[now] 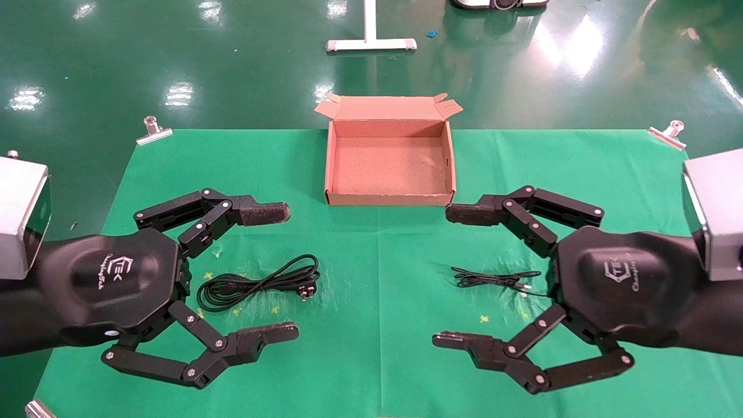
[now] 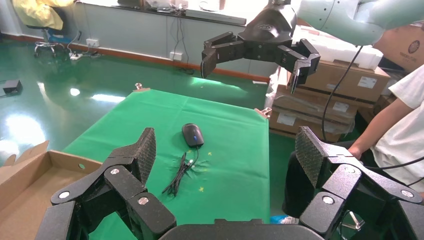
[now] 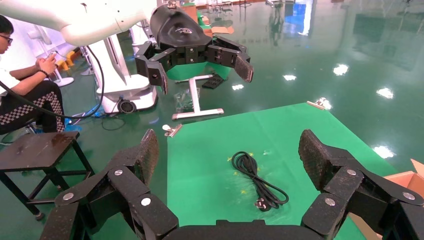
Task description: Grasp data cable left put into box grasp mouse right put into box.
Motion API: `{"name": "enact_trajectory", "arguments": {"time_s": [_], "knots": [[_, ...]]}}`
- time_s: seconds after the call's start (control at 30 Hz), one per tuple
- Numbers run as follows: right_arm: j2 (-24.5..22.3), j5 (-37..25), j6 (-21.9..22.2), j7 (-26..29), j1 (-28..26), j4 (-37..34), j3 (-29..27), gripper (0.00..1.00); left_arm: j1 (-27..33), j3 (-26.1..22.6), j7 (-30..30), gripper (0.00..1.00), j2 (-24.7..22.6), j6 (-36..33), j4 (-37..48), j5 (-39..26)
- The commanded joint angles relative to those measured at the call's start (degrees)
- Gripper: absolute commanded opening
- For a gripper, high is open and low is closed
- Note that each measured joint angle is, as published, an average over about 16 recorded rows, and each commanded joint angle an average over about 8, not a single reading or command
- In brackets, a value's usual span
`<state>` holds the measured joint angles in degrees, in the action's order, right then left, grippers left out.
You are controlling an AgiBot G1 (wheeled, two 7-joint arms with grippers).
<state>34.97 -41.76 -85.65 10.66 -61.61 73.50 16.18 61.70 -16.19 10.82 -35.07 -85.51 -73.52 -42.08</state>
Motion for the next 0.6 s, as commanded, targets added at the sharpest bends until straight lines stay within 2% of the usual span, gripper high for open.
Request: {"name": "enact_trajectory", "arguments": {"time_s": [0.03, 0.6], "knots": [[0.0, 0.0, 0.0, 0.0, 0.0, 0.0, 0.0, 1.0, 0.0, 0.0, 0.0, 1.0, 0.0, 0.0, 0.0, 0.0], [0.0, 0.0, 0.0, 0.0, 0.0, 0.0, 0.0, 1.0, 0.0, 0.0, 0.0, 1.0, 0.0, 0.0, 0.0, 0.0]]}}
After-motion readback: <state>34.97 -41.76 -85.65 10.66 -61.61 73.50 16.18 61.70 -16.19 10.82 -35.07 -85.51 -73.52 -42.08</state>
